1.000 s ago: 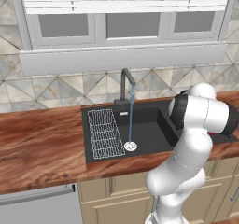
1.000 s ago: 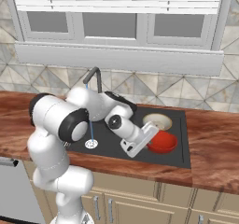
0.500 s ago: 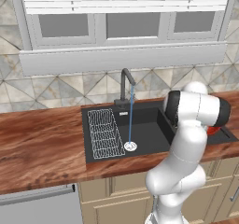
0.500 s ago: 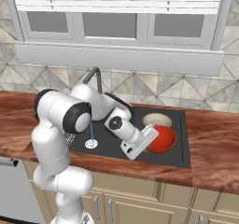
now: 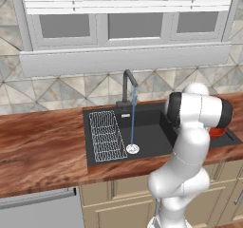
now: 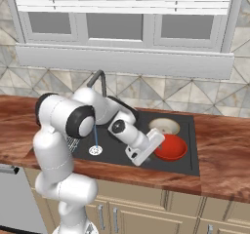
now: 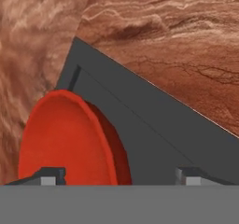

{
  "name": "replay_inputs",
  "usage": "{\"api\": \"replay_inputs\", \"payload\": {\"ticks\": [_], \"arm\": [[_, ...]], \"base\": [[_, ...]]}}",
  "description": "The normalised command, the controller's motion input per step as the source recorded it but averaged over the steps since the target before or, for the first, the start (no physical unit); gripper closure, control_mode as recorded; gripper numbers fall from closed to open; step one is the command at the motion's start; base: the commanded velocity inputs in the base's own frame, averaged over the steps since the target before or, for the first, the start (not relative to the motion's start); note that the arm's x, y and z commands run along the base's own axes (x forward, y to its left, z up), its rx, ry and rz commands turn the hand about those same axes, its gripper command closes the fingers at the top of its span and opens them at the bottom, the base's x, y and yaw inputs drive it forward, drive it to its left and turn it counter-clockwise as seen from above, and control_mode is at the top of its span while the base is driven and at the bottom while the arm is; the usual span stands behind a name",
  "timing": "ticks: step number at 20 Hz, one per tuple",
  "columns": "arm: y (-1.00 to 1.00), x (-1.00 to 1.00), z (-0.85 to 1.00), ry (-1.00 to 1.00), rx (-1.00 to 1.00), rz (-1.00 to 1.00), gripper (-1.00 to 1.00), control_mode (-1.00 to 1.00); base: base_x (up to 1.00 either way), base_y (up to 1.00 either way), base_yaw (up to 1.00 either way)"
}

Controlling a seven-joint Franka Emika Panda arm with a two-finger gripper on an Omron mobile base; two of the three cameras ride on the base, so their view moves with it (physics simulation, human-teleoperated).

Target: Rinse each bowl for a few seconds and place them down in the sink or on the counter.

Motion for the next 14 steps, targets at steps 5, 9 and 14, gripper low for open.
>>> {"api": "replay_inputs", "payload": {"ticks": [5,9,14], "arm": [[0.00,-0.01,0.60,0.00,0.00,0.00,-1.00,-1.00],[0.00,-0.18,0.84,0.00,0.03,0.00,-1.00,-1.00],[0.00,-0.35,1.00,0.00,0.06,0.00,-1.00,-1.00]], "base": [[0.00,0.00,0.00],[0.00,0.00,0.00],[0.00,0.00,0.00]]}}
